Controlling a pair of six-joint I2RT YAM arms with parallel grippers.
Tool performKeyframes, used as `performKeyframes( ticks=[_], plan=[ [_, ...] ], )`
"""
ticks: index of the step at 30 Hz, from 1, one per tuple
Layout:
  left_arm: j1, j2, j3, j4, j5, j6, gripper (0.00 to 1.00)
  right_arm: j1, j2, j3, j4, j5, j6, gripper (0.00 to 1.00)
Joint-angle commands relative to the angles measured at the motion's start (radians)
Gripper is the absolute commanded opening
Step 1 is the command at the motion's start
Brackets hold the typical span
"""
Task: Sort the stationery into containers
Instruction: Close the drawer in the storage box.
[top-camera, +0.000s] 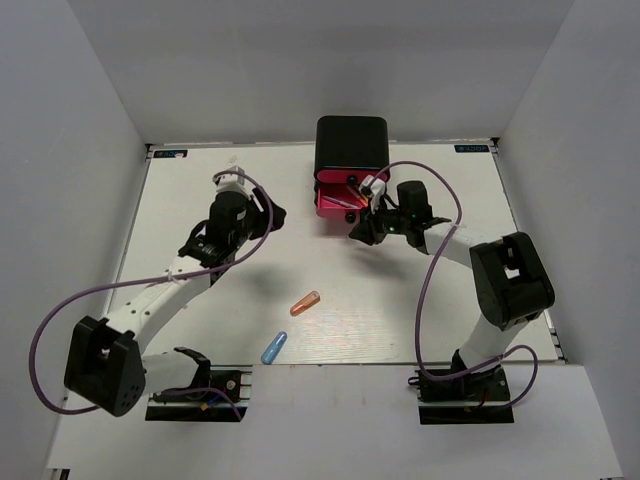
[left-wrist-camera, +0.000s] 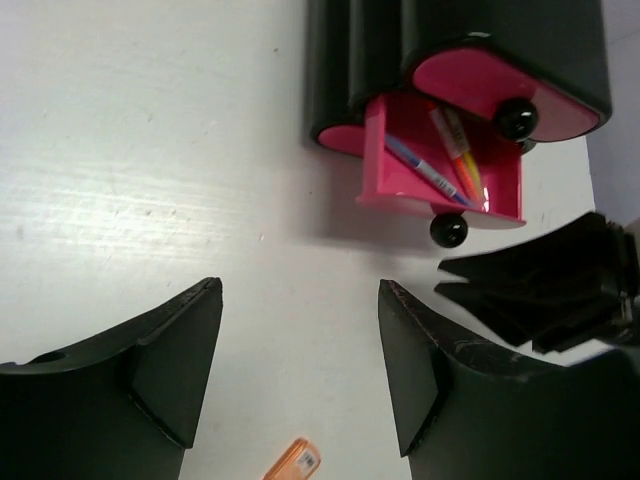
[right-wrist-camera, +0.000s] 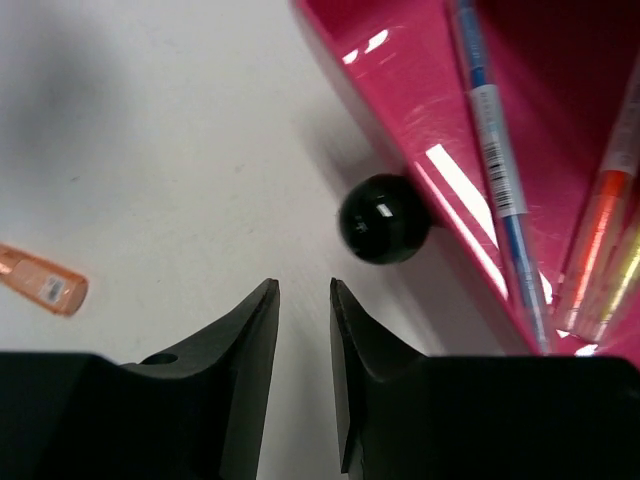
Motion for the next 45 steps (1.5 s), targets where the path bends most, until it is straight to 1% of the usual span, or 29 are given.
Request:
performKeyframes(
  ticks=[1,6,9,11,22,26,30,32,33,35,36,37,38,39,40,41,42,43,44,45],
  plan=[
    [0.005,-0.103,-0.056,-0.053,-0.056,-0.04,0.74,0.004,0.024,0.05,0.131,0.093,0.043,0.34],
    [0.005,-0.181,-0.116,-0.093,-0.066,-0.068,0.74,0.006,0.054,0.071,0.217,0.162,-0.02,0.34],
    [0.005,-0.22,-0.157,-0.084,-0.052,-0.091,0.74,0.008,0.074,0.091,0.253,0.194,-0.054,0.35],
    [0.005,-0.232,-0.186,-0.06,-0.038,-0.119,0.77,0.006,0.082,0.099,0.282,0.217,-0.07,0.35],
    [0.005,-0.201,-0.197,0.008,0.042,-0.151,0.79,0.006,0.151,0.177,0.362,0.299,-0.14,0.35],
    [0.005,-0.172,-0.217,0.086,0.109,-0.174,0.83,0.008,0.174,0.205,0.384,0.331,-0.157,0.34],
    [0.005,-0.131,-0.237,0.153,0.157,-0.209,0.83,0.001,0.179,0.214,0.378,0.328,-0.159,0.34],
    [0.005,-0.088,-0.237,0.187,0.19,-0.223,0.83,-0.002,0.163,0.199,0.367,0.309,-0.16,0.34],
    [0.005,-0.07,-0.237,0.228,0.201,-0.237,0.83,0.0,0.157,0.185,0.35,0.285,-0.162,0.32],
    [0.005,0.001,-0.237,0.281,0.236,-0.251,0.8,-0.002,0.107,0.15,0.327,0.234,-0.168,0.3],
    [0.005,0.033,-0.237,0.334,0.249,-0.263,0.77,-0.006,0.072,0.112,0.322,0.202,-0.177,0.3],
    [0.005,0.067,-0.227,0.36,0.27,-0.272,0.71,-0.005,0.058,0.09,0.321,0.178,-0.185,0.27],
    [0.005,0.105,-0.21,0.385,0.282,-0.272,0.67,-0.003,0.006,0.026,0.324,0.171,-0.186,0.26],
    [0.005,0.189,-0.185,0.434,0.295,-0.284,0.64,-0.003,-0.011,0.007,0.324,0.155,-0.186,0.24],
    [0.005,0.235,-0.168,0.46,0.324,-0.295,0.56,-0.005,-0.028,-0.013,0.324,0.15,-0.186,0.22],
    [0.005,0.281,-0.148,0.482,0.339,-0.295,0.53,-0.005,-0.044,-0.048,0.322,0.148,-0.183,0.12],
    [0.005,0.376,-0.098,0.509,0.365,-0.304,0.51,-0.008,-0.086,-0.076,0.313,0.148,-0.182,0.03],
    [0.005,0.424,-0.069,0.522,0.379,-0.313,0.51,-0.011,-0.102,-0.091,0.303,0.151,-0.182,0.0],
    [0.005,0.47,-0.038,0.532,0.394,-0.313,0.49,-0.015,-0.126,-0.114,0.292,0.15,-0.18,0.0],
    [-0.004,0.514,0.024,0.533,0.407,-0.323,0.49,-0.023,-0.143,-0.135,0.28,0.154,-0.174,0.0]
  ],
)
